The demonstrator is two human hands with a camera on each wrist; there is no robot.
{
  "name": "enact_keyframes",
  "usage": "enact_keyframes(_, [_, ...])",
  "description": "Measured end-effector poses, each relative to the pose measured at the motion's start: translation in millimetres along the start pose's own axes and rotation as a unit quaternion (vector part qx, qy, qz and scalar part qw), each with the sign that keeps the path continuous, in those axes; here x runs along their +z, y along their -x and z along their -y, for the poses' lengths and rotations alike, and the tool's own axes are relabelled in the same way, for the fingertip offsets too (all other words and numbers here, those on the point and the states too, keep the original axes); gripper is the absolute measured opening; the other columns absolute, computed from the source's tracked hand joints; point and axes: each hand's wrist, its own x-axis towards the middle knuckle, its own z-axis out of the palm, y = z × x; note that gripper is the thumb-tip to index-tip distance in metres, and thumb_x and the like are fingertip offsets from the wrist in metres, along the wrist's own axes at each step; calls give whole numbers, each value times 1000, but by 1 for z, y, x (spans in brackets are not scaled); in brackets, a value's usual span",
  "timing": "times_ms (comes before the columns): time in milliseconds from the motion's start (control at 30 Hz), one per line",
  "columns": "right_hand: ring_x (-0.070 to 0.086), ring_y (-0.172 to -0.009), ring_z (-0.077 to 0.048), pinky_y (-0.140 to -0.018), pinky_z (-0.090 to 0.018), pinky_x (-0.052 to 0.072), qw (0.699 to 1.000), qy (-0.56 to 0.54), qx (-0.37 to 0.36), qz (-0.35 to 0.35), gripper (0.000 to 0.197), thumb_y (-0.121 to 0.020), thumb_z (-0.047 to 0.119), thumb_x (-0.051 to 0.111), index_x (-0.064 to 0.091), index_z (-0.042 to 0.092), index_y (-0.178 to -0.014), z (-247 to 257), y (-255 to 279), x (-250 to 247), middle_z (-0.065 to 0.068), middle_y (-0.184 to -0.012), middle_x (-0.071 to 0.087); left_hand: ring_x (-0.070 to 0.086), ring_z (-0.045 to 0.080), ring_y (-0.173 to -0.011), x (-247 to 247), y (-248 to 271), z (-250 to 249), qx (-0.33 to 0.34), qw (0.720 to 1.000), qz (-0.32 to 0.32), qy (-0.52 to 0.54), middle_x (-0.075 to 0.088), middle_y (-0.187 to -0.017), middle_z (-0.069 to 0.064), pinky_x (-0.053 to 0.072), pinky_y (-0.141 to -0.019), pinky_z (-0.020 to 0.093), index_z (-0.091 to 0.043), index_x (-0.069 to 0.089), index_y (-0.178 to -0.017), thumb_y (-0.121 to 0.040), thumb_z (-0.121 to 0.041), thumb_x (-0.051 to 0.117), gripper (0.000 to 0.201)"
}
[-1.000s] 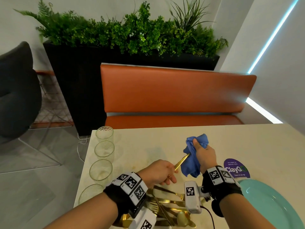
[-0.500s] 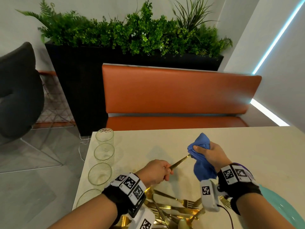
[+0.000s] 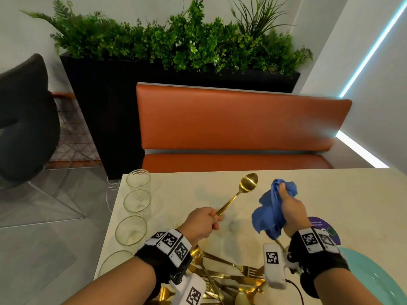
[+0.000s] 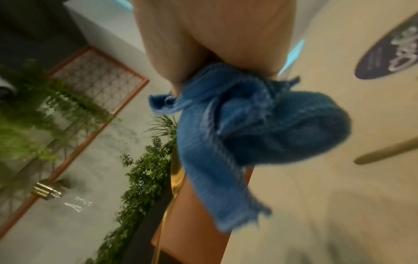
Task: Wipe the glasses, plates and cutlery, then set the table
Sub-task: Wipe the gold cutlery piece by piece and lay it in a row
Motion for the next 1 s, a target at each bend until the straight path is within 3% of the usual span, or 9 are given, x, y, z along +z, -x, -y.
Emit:
enact_keyframes(100, [56,-64,-28,-60,-32,44,994,35,66,85,51,-89,52,49,60,3,-83,-5,14,19,-14,-71,61,39,8,-52,11,-1,-6,11,1000,16,-14,53,-65,0,31,-48,16,-17,58,-83,-99,-10,39,26])
enact_keyframes(200, [60,-69,-33,-66,-37,50,989,-21,77,125,49,-89,46,53,65,-1,-91,-7,20,38,-20,-80,65,38,8,-46,29,1,-11,26,998,50,-23,51,-59,0,31,-42,14,-17,54,-73,-99,-8,39,32])
enact_keyframes(267, [59,-66,-30,-60,-33,52,987,-31,62,148,36,-91,36,54,63,2,-83,-4,25,42,-17,-77,64,36,9,-46,34,1,-14,25,998,53,-11,50,-60,1,29,-41,15,-16,51,-71,-99,-7,38,32])
enact_keyframes(367, [60,-73,-31,-71,-39,52,978,36,14,203,28,-90,29,58,65,2,-83,-6,38,42,-20,-80,65,38,10,-49,32,-5,-14,35,999,34,-23,51,-62,2,32,-46,17,-15,48,-68,-99,-7,38,34])
enact_keyframes(433, [60,-70,-29,-70,-36,52,970,78,1,232,24,-91,24,58,65,7,-75,-11,44,42,-16,-75,65,40,11,-51,33,-6,-12,27,998,38,-44,53,-65,3,33,-49,19,-14,49,-67,-98,-6,37,35])
enact_keyframes(600, [57,-73,-23,-69,-30,45,954,212,-38,207,29,-89,28,59,62,7,-69,-27,34,43,-15,-74,65,42,9,-50,40,-9,-11,-38,997,65,-15,59,-66,3,31,-45,16,-12,53,-74,-97,-7,36,29])
enact_keyframes(733, [51,-67,-23,-63,-30,42,963,202,-17,180,25,-88,21,60,58,6,-68,-34,26,39,-13,-69,58,52,7,-59,38,-14,-15,-61,991,115,-28,58,-71,3,39,-48,13,-13,55,-77,-97,-19,50,22])
enact_keyframes(900, [64,-71,-29,-76,-41,54,944,194,20,267,17,-86,9,59,68,0,-74,-36,19,30,-19,-73,69,49,12,-63,21,-43,-33,-21,994,28,-104,57,-84,3,37,-56,21,-16,55,-80,-94,-14,47,16])
enact_keyframes(1000, [64,-73,-28,-76,-39,54,935,201,23,292,12,-84,3,61,66,4,-73,-34,15,37,-17,-76,68,49,16,-66,25,-60,-40,-4,996,-2,-94,58,-89,6,39,-58,24,-13,63,-96,-95,-19,47,17])
